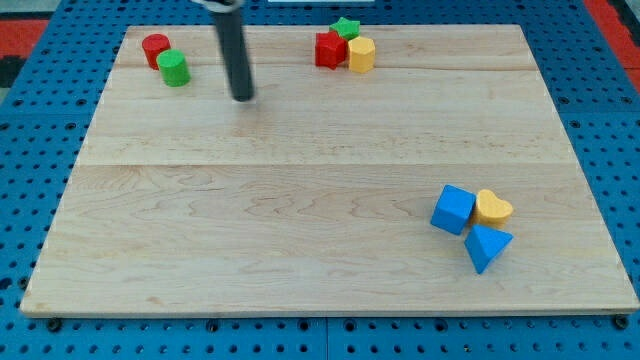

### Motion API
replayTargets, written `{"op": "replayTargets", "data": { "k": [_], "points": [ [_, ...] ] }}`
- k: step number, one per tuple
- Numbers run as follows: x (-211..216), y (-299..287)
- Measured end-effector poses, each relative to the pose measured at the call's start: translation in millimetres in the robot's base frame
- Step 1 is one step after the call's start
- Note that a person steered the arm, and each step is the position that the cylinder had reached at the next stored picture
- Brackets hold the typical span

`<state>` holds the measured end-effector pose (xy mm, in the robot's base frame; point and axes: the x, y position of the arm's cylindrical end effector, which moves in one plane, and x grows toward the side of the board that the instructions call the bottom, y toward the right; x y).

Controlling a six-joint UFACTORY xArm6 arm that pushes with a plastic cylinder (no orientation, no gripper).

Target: Separate the yellow heart and the blue cube

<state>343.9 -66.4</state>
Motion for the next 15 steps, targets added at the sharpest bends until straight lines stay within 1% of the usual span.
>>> {"op": "replayTargets", "data": {
  "k": [1, 2, 3, 4, 5, 6, 7, 9, 10, 11, 15],
  "points": [
    [35, 86],
    [57, 173],
    [66, 200],
    [68, 213],
    [112, 277],
    [159, 329],
    [181, 311],
    [174, 210],
    [172, 168],
    [172, 144],
    [171, 137]
  ]
}}
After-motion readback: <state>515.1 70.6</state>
